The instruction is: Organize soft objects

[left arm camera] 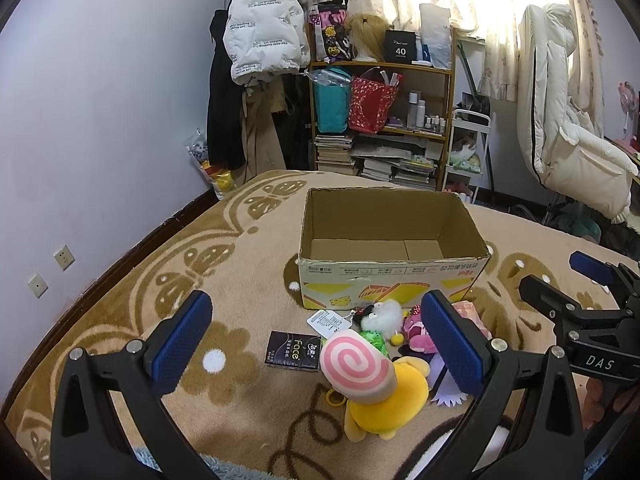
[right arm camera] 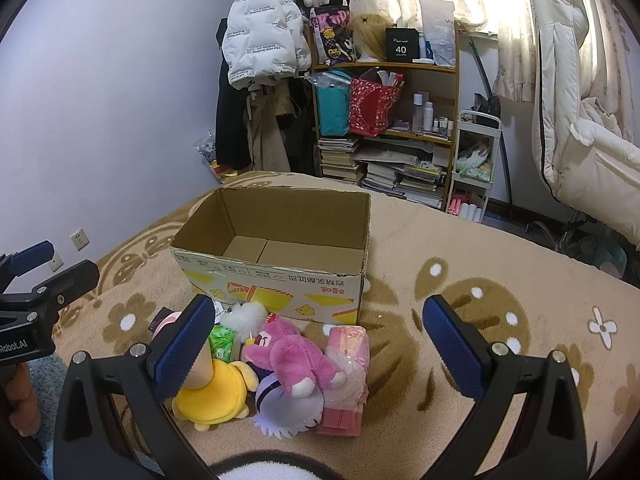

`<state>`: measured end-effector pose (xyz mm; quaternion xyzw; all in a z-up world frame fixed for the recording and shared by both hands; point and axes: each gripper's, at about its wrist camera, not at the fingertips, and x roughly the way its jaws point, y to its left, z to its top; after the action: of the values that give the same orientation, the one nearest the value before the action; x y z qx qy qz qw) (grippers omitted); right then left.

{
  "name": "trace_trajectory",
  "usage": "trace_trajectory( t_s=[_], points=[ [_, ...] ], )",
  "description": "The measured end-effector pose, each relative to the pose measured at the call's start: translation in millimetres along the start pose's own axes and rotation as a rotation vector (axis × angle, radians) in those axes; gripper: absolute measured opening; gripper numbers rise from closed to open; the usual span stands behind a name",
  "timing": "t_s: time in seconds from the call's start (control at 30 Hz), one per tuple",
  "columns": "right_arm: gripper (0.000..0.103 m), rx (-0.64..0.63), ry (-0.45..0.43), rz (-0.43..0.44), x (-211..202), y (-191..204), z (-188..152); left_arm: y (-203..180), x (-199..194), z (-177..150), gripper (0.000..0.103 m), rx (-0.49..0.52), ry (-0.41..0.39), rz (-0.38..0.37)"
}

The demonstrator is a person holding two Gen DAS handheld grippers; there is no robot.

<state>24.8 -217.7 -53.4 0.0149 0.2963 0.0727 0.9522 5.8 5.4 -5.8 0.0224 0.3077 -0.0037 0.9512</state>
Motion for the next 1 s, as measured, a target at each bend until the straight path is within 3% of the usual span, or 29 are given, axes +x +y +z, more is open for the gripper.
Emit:
trace_trajectory(
  t_s=[1.0],
  points=[
    [0.103,0.007,0.008,0.007,1.7,-1.3,-1.9,-1.1,2.8,-3.1,0.103,0.011,0.010,0.004]
  ],
)
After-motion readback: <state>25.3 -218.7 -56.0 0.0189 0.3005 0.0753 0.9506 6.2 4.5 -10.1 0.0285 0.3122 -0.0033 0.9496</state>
